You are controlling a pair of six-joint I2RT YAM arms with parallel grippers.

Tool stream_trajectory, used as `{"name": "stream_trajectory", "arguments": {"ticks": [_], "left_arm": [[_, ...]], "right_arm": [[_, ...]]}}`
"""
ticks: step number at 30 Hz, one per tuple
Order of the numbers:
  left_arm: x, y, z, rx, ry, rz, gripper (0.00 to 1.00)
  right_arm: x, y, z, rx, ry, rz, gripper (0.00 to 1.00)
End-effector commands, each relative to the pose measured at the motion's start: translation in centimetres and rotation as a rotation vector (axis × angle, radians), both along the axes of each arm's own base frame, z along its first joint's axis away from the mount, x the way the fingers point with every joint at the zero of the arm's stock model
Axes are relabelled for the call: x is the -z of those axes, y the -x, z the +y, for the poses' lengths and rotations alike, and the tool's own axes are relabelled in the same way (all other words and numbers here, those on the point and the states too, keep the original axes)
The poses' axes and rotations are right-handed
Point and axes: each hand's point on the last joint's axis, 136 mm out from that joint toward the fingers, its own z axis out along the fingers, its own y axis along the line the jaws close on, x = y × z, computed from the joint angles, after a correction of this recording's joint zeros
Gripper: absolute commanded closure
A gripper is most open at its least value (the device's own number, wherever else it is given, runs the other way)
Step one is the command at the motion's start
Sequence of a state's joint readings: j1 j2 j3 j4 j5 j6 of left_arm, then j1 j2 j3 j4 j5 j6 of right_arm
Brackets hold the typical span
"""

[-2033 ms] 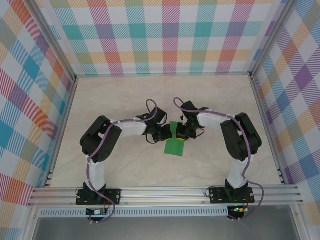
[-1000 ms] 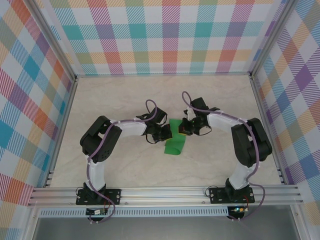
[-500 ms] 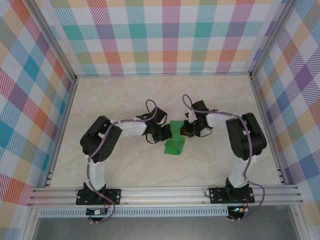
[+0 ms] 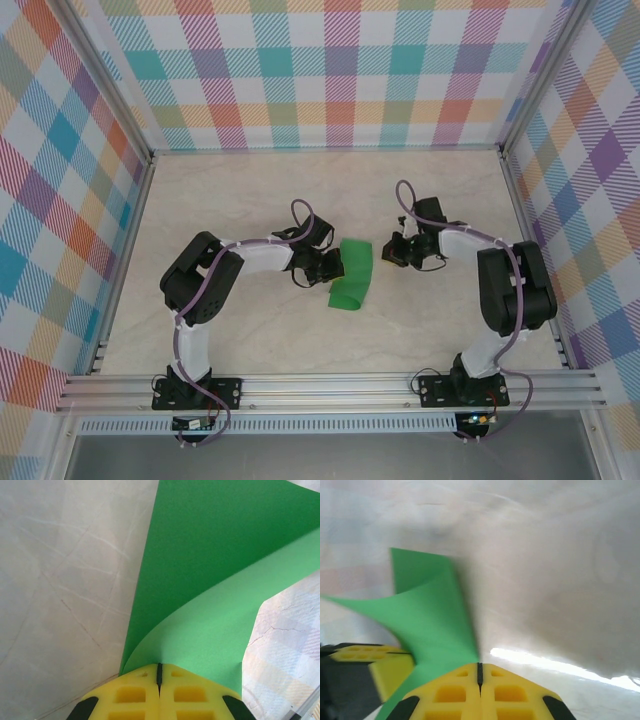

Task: Fold a paper plane with a square sheet of paper (pick it up from the middle)
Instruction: Fold the square sheet of paper in half at the center of the table.

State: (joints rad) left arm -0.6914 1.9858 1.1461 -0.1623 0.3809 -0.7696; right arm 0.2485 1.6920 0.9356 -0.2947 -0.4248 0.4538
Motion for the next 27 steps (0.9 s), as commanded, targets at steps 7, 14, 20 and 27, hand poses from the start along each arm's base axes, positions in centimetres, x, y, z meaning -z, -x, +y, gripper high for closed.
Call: {"name": "stream_trajectory", "arguments": {"ticks": [7,14,20,27], "left_arm": [[9.7,8.4,9.4,-0.020,-0.431,0.316,1.00],[9.8,8.7,9.6,-0.019,-0.437,0.323,1.00],[10.0,9.2,10.2,-0.020,-0.457,0.333,1.00],[10.1,9.4,10.3,-0.016,-0.456,0.333,1.00]], "right_arm": [[0.7,-0.3,6.5,-0.125,-0.090,0.041,1.00],[3.2,-1.5,4.8,-0.084,-0.007,0.080,1.00],[4.8,-2.9,0.4,0.034,0.036,0.104,1.00],[2.0,-4.5,-2.5,0.114,0.102,0.040,1.00]]}}
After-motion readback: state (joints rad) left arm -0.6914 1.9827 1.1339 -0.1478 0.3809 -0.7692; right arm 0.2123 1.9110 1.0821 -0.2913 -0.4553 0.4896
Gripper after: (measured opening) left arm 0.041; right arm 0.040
